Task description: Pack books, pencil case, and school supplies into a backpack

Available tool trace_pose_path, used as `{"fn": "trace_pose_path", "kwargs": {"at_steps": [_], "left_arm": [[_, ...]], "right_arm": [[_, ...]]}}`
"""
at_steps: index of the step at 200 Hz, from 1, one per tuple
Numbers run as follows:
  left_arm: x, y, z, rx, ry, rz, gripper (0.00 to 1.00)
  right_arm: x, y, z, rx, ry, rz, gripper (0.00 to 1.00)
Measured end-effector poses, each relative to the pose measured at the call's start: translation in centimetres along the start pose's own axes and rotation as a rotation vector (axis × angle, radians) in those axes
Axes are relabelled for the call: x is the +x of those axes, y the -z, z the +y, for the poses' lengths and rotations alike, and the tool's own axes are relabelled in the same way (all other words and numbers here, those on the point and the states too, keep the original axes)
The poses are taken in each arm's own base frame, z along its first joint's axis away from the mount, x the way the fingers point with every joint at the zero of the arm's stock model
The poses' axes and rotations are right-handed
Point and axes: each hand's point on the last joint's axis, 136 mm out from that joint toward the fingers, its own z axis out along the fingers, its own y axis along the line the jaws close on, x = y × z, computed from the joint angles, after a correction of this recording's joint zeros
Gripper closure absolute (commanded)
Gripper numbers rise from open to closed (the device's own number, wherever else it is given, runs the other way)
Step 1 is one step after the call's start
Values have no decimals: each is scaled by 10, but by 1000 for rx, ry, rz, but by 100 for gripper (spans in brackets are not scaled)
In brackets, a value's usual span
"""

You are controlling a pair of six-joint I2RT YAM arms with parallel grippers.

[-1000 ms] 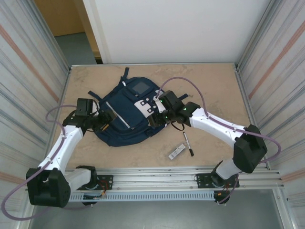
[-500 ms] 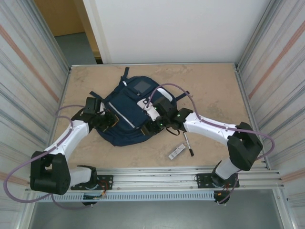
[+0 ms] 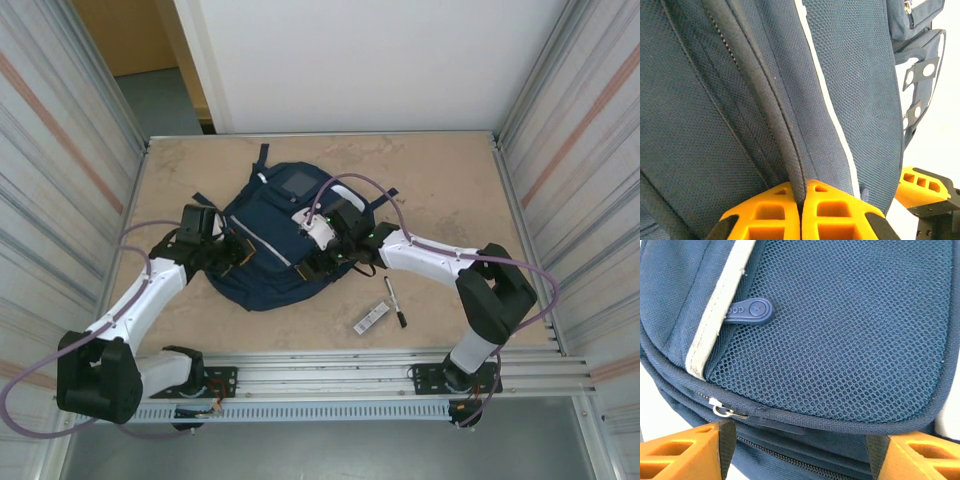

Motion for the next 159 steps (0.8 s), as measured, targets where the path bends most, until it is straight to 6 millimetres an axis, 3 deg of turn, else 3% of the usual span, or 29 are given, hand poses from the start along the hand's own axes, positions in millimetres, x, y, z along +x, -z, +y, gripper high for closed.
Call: {"fn": "trace_pose_path", "kwargs": {"at_steps": [34,57,88,134,159], "left_arm": [[1,0,-1,17,18,-3,100],[2,4,-2,35,35,-18,100],[5,4,1,43,64,-29,100],[11,1,4,38,102,-55,100],[14,0,5,33,107,-102,100]], "right_arm": [[3,-4,14,-86,20,5,51],[5,-7,24,-107,37,16,73],[9,-11,50,-132,111,26,92],[10,-13,74,-124,86,39,93],[5,-19,88,-149,2,49,86]]}}
